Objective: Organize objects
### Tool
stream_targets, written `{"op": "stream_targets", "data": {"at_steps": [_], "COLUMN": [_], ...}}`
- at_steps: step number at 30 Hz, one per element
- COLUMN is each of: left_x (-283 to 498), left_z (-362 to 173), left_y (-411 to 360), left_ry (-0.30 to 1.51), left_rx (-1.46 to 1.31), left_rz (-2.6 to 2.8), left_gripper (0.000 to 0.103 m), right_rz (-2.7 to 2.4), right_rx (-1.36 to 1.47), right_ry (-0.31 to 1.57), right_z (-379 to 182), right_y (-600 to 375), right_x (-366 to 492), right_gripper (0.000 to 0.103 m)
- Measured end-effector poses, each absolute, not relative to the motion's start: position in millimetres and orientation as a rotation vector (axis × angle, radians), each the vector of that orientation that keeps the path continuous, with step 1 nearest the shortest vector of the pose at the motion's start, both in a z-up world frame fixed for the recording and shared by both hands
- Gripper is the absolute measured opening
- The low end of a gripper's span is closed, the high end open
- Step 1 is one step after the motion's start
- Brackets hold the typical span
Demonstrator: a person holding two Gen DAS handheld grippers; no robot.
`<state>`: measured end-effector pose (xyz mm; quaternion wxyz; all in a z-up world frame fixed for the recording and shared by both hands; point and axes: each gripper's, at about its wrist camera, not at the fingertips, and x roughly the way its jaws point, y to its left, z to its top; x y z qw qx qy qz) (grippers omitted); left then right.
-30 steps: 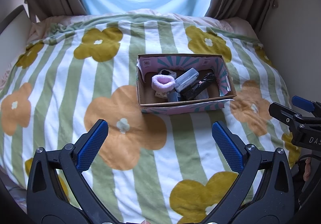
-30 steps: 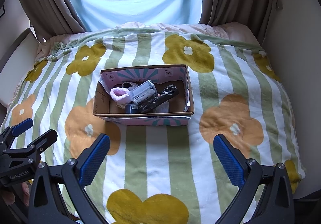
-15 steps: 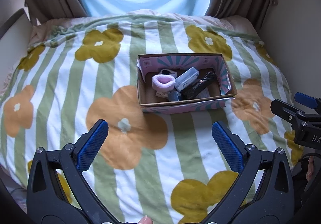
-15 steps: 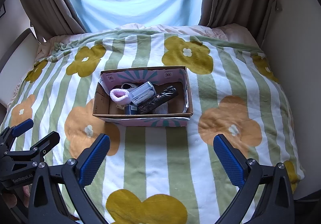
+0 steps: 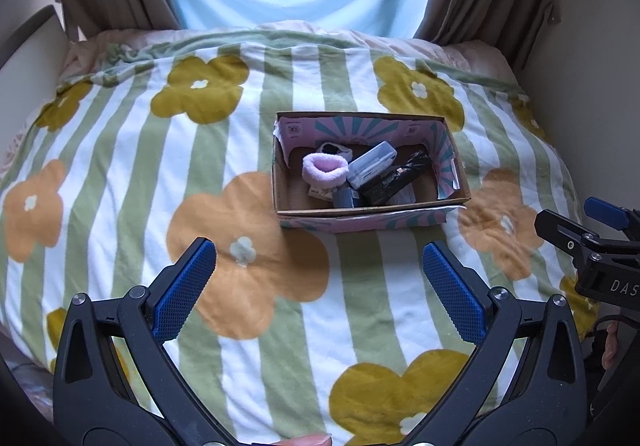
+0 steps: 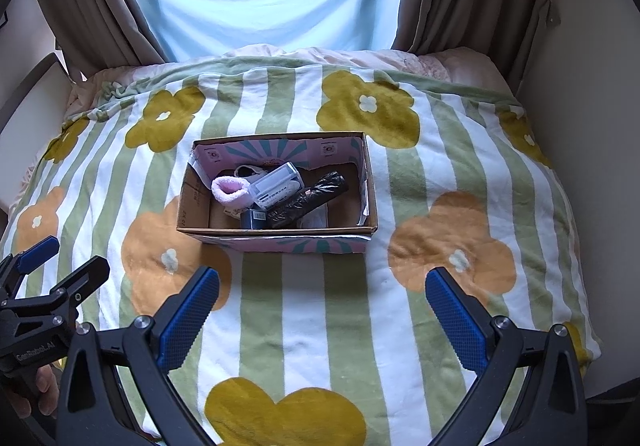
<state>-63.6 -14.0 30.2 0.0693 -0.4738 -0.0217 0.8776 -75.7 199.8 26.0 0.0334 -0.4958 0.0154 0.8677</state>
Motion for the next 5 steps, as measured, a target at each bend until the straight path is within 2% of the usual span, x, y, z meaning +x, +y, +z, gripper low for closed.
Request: {"op": "stream_targets", "data": {"at_steps": [5], "left_x": [-71], "left_z": [20], "left_y": [-15], "left_ry": [-0.078], "left_rx": [-1.469], "left_rz": [2.616], "left_gripper": [0.103], "right_rz": [2.647], "right_rx": [-1.562], "right_ry": [0.067], "right_z": [14], "right_y": [200], "right_x": [-85], "right_gripper": [0.102]}}
